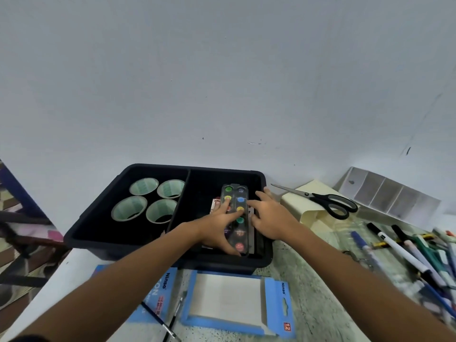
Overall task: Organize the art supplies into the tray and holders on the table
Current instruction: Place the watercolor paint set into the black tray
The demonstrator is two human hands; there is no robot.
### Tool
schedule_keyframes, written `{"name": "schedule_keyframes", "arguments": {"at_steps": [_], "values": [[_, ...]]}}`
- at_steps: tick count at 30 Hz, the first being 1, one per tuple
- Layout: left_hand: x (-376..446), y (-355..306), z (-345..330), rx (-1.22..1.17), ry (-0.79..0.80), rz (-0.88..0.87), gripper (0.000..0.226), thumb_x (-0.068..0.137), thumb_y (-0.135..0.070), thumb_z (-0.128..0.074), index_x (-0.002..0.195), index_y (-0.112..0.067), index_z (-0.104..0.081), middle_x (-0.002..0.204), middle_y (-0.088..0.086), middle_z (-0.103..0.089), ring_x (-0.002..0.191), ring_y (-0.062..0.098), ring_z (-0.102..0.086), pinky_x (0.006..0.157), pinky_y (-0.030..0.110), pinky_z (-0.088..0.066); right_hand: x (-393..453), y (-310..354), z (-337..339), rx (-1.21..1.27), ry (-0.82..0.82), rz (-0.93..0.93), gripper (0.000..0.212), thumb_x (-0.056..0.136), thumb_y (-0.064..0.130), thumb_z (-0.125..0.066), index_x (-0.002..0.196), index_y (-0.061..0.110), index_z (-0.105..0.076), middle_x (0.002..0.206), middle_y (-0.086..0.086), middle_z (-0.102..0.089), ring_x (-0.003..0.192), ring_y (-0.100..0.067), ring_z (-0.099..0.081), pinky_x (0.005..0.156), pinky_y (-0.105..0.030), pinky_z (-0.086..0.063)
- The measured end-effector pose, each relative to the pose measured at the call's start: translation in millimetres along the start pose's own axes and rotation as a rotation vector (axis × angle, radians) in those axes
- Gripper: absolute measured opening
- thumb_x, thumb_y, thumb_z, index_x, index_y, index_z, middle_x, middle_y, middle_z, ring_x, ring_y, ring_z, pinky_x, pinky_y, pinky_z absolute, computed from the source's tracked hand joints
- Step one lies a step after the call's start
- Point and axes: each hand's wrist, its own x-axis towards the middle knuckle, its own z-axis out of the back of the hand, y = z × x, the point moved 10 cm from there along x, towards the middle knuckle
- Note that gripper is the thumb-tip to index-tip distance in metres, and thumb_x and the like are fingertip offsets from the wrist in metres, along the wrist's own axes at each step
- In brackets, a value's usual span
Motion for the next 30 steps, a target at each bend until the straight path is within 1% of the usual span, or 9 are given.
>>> {"name": "schedule_keyframes", "arguments": {"at_steps": [2, 6, 12, 17, 23, 25, 27, 28, 30], "values": [[2, -6, -1, -0.006, -0.026, -0.015, 0.119, 0.069, -0.051, -0.082, 0.156, -0.032, -0.003, 0.158, 0.004, 0.03, 0.147, 0.026, 0.021, 0.121, 0.046, -0.013, 0, 1, 1, 0.045, -0.053, 0.001, 0.045, 0.097, 0.025, -0.046, 0.142, 0.019, -0.046, 0.153, -0.012, -0.033, 0.149, -0.028, -0.004, 0.112, -0.046, -0.029], [9, -22, -2, -0.014, -0.053, -0.062, 0.108, 0.068, -0.048, -0.084, 0.153, -0.034, -0.019, 0.16, 0.007, 0.024, 0.147, 0.035, 0.018, 0.119, 0.054, -0.016, 0, -2, 2, 0.086, -0.12, 0.009, 0.04, 0.098, 0.023, -0.044, 0.137, 0.015, -0.05, 0.149, -0.009, -0.039, 0.148, -0.025, -0.007, 0.11, -0.043, -0.032], [14, -16, -6, -0.023, -0.063, -0.03, 0.111, 0.066, -0.051, -0.084, 0.154, -0.036, -0.017, 0.16, 0.005, 0.023, 0.148, 0.034, 0.015, 0.118, 0.055, -0.018, -1, -2, -1, 0.136, -0.124, 0.021, 0.04, 0.098, 0.022, -0.045, 0.137, 0.015, -0.051, 0.152, -0.007, -0.037, 0.15, -0.027, -0.005, 0.115, -0.041, -0.025], [18, -14, -4, 0.004, -0.058, -0.038, 0.115, 0.062, -0.058, -0.082, 0.153, -0.038, -0.014, 0.161, 0.004, 0.022, 0.148, 0.034, 0.015, 0.119, 0.055, -0.017, -6, -1, 1, 0.178, -0.108, 0.033, 0.039, 0.095, 0.018, -0.05, 0.133, 0.014, -0.057, 0.148, -0.01, -0.043, 0.15, -0.028, -0.005, 0.116, -0.042, -0.021], [17, -15, -4, 0.011, -0.05, -0.022, 0.113, 0.063, -0.058, -0.081, 0.152, -0.041, -0.013, 0.161, 0.004, 0.022, 0.148, 0.031, 0.014, 0.118, 0.055, -0.018, -13, 7, 3, 0.141, -0.08, 0.059, 0.035, 0.096, 0.016, -0.048, 0.128, 0.012, -0.06, 0.144, -0.01, -0.049, 0.149, -0.031, -0.006, 0.118, -0.041, -0.018], [13, -16, -2, 0.048, -0.043, -0.012, 0.112, 0.065, -0.06, -0.08, 0.153, -0.039, -0.012, 0.161, 0.004, 0.022, 0.148, 0.031, 0.017, 0.119, 0.056, -0.016, -15, 14, 5, 0.029, -0.047, 0.081, 0.036, 0.097, 0.019, -0.046, 0.13, 0.014, -0.058, 0.145, -0.009, -0.049, 0.149, -0.031, -0.011, 0.118, -0.042, -0.019], [9, -18, 2, 0.086, -0.043, -0.027, 0.109, 0.067, -0.061, -0.078, 0.153, -0.035, -0.016, 0.162, 0.003, 0.017, 0.148, 0.031, 0.017, 0.119, 0.055, -0.014, -21, 21, 4, -0.114, 0.009, 0.121, 0.041, 0.097, 0.026, -0.047, 0.136, 0.017, -0.052, 0.149, -0.006, -0.044, 0.149, -0.028, -0.013, 0.118, -0.046, -0.017], [6, -19, 4, 0.095, -0.049, -0.051, 0.104, 0.068, -0.06, -0.078, 0.152, -0.033, -0.021, 0.163, 0.002, 0.01, 0.149, 0.03, 0.011, 0.119, 0.054, -0.016, -27, 24, 1, -0.153, 0.044, 0.145, 0.045, 0.097, 0.031, -0.048, 0.14, 0.018, -0.047, 0.151, -0.005, -0.041, 0.149, -0.027, -0.013, 0.119, -0.05, -0.014], [-1, -18, 6, 0.11, -0.054, -0.095, 0.094, 0.073, -0.054, -0.076, 0.151, -0.031, -0.029, 0.162, 0.0, -0.005, 0.148, 0.026, -0.008, 0.118, 0.048, -0.024, -38, 29, -8, -0.205, 0.119, 0.189, 0.056, 0.095, 0.045, -0.047, 0.144, 0.019, -0.042, 0.154, -0.004, -0.036, 0.149, -0.026, -0.008, 0.118, -0.058, -0.006]]}}
